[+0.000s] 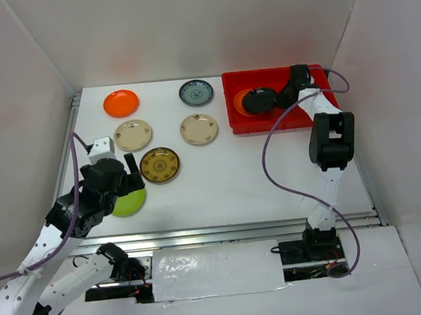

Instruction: Place the plates into the plastic bin on the countertop

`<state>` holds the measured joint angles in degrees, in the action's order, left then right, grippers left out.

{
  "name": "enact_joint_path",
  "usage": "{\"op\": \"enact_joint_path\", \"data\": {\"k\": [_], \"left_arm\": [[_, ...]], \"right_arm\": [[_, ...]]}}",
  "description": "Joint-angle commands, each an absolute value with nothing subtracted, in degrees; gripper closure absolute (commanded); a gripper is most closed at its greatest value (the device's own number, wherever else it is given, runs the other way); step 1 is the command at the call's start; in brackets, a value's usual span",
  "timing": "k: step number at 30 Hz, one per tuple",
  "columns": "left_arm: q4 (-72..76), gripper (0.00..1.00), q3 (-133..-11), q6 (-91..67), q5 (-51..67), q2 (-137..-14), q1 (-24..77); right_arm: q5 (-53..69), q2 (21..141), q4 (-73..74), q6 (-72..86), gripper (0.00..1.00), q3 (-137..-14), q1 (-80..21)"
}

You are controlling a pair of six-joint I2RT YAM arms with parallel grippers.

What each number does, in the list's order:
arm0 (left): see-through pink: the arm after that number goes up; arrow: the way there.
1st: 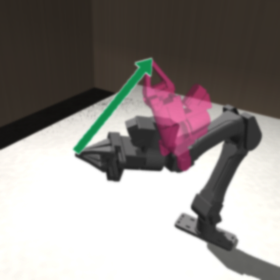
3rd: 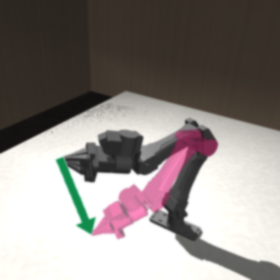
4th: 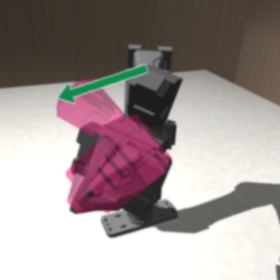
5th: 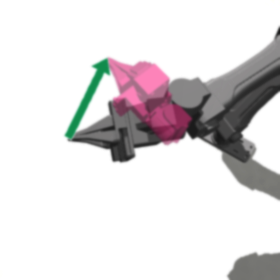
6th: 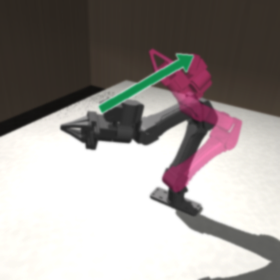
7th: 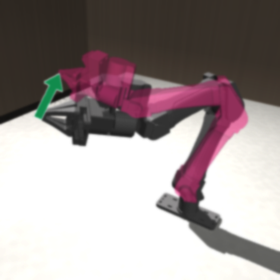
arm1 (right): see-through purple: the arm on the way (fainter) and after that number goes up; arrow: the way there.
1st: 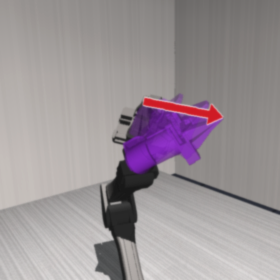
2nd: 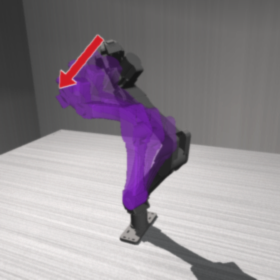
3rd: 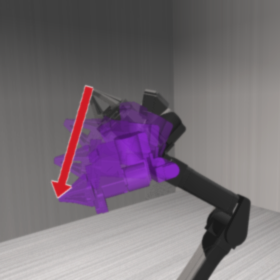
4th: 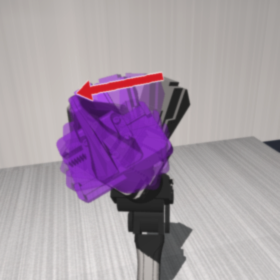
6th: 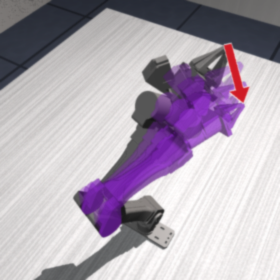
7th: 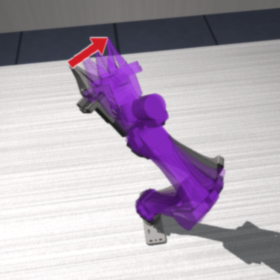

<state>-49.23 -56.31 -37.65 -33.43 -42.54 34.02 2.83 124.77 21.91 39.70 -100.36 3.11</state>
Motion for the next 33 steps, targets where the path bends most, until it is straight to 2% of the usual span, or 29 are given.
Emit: {"op": "enact_joint_path", "data": {"k": [1,2,4,5,6,7,11,13,15,18,22,25,27,31,33], "left_arm": [[-47.2,0.01,-57.0,-36.6,-32.9,-42.6,33.9],[-47.1,0.01,-57.0,-36.6,-32.8,-42.5,33.9],[-47.2,0.01,-57.0,-36.5,-32.7,-42.2,33.9],[-47.1,0.01,-57.0,-36.6,-32.8,-41.9,33.9],[-47.0,0.01,-56.9,-36.5,-32.7,-41.8,33.9],[-46.9,0.01,-56.9,-36.6,-32.7,-41.7,33.9],[-47.7,0.01,-57.2,-37.2,-33.9,-41.5,33.9],[-49.0,0.01,-57.7,-38.9,-35.7,-41.0,33.9],[-51.2,0.01,-58.3,-41.7,-39.3,-40.6,33.9],[-55.5,0.01,-59.9,-48.3,-46.7,-40.3,33.8],[-62.9,0.01,-61.5,-55.1,-52.6,-39.1,33.1],[-63.3,0.01,-61.6,-56.0,-53.2,-38.1,32.1],[-63.5,0.01,-61.5,-56.2,-53.4,-37.5,31.9],[-62.3,0.01,-61.1,-54.9,-52.5,-37.0,31.9],[-61.5,0.01,-60.7,-53.9,-51.8,-36.8,31.9]], "right_arm": [[6.7,123.7,20.1,38.0,0.99,-105.0,2.3],[7.0,124.2,20.8,37.9,0.89,-106.8,2.0],[7.4,124.9,22.6,37.0,0.55,-108.2,1.7],[6.9,124.5,22.8,36.7,0.3,-108.1,1.3],[6.7,123.6,22.3,36.4,0.17,-107.2,1.1],[6.4,121.1,20.7,36.1,0.0,-106.2,0.7],[4.1,113.8,20.9,35.8,0.0,-103.1,0.3],[-1.6,107.1,22.2,34.2,0.0,-100.9,-2.6],[-8.1,99.9,23.0,30.9,0.0,-98.5,-8.3],[-6.3,92.1,22.9,29.8,0.0,-90.8,-19.0],[-1.3,85.3,9.4,36.8,0.0,-68.5,-33.5],[3.0,86.8,-4.1,47.5,0.0,-60.0,-42.5],[2.1,91.4,-10.6,51.9,0.0,-58.9,-48.6],[0.4,101.4,-12.9,56.3,0.02,-63.7,-55.4],[-3.5,106.6,-8.4,59.0,0.02,-67.7,-55.8]]}}
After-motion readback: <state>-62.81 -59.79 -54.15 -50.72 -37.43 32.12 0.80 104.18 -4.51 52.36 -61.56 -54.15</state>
